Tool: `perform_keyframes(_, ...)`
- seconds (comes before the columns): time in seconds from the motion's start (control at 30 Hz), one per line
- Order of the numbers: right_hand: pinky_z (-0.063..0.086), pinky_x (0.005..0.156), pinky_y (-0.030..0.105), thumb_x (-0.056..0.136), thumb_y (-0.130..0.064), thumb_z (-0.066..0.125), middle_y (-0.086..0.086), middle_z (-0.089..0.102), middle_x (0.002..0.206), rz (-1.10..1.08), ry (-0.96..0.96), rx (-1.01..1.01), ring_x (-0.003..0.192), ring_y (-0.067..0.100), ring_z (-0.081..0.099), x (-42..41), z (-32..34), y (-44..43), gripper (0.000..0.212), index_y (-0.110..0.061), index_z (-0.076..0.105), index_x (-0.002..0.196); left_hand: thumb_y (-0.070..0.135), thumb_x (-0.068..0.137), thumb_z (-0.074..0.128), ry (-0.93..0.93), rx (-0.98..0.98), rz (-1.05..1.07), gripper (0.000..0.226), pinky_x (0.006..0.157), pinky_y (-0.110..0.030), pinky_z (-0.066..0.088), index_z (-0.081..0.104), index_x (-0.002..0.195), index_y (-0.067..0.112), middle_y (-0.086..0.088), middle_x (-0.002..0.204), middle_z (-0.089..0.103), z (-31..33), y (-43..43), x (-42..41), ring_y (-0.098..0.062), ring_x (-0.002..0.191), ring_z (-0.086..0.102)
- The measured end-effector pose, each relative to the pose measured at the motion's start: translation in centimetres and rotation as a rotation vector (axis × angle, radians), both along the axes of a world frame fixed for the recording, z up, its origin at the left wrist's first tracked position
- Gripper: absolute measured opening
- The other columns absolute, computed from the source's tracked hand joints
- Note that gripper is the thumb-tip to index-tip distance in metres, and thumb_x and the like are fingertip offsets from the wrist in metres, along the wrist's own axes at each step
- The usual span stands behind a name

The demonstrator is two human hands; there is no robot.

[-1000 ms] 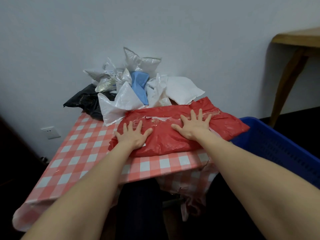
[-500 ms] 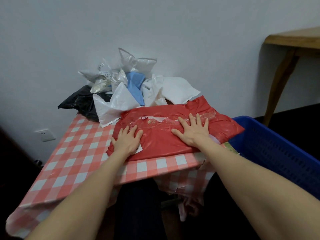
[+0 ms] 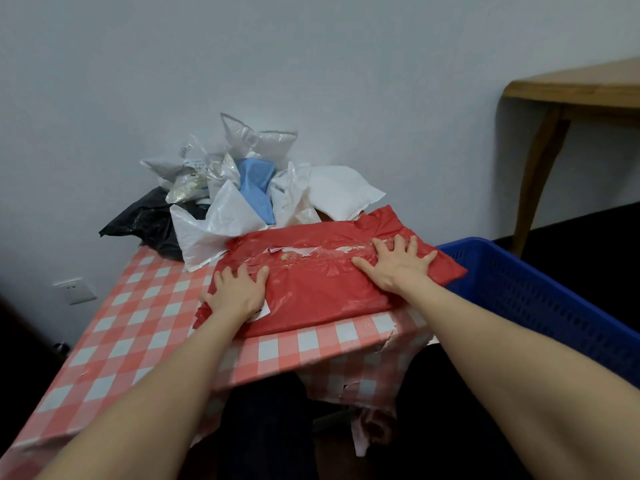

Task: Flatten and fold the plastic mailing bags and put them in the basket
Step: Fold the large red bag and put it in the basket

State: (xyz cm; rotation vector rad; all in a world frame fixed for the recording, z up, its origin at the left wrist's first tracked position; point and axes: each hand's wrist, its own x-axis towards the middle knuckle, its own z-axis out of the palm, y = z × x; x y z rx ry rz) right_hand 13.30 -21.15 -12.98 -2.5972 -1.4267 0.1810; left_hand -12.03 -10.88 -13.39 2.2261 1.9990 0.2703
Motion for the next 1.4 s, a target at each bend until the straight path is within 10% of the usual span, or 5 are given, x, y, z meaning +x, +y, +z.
perform_keyframes(0.37,-0.006,0.113,0.065,0.084,-0.081,0.024,0.004,-0.007,0.162,0.142,-0.042,-0.081,0.146,0.036,-0.017,2.3,2.5,6.9,0.087,-0.033,0.008,0.154,0.066,0.093,0.022,0.166,-0.002,-0.460,0.065,0.115,-0.058,0.000,0.007,0.150,0.040,-0.001,0.161,0.002,2.8,2.9,11.1,-0.022,0.148,-0.004)
perform_keyframes(0.87,0.005,0.115,0.061,0.077,-0.087,0.021,0.011,0.002,0.162,0.079,0.113,-0.213,0.147,0.041,0.001,4.0,0.1,9.4,0.092,-0.037,0.007,0.153,0.075,0.086,0.010,0.184,-0.068,-0.398,0.071,0.113,-0.062,0.002,0.005,0.149,0.044,-0.002,0.161,0.002,-1.4,4.6,12.5,-0.025,0.148,0.001)
perform_keyframes(1.03,0.023,0.114,0.051,0.089,-0.073,0.025,0.009,0.030,0.154,0.089,0.098,0.055,0.140,0.036,0.028,3.4,-0.3,8.5,0.073,-0.029,0.033,0.147,0.061,0.096,0.015,0.176,-0.022,-0.416,0.060,0.115,-0.057,0.009,0.015,0.150,0.037,-0.004,0.160,0.013,-1.3,4.2,11.9,-0.025,0.147,0.010)
perform_keyframes(1.17,0.031,0.107,0.048,0.094,-0.053,0.042,0.011,0.041,0.143,-0.069,0.002,0.267,0.132,0.031,0.038,3.8,1.2,7.3,0.056,-0.020,0.043,0.139,0.056,0.098,0.022,0.114,-0.056,-0.427,0.059,0.114,-0.058,0.011,0.014,0.151,0.034,-0.005,0.160,0.011,0.4,4.0,11.2,-0.024,0.147,0.008)
perform_keyframes(1.4,0.018,0.109,0.062,0.084,-0.069,0.047,0.016,0.039,0.148,-0.407,0.243,-0.056,0.136,0.041,0.035,4.6,2.9,3.8,0.088,-0.014,0.025,0.149,0.073,0.089,0.016,0.227,-0.166,-0.385,0.071,0.111,-0.065,0.008,0.010,0.151,0.038,-0.004,0.160,0.008,1.1,1.1,10.1,-0.029,0.147,0.007)
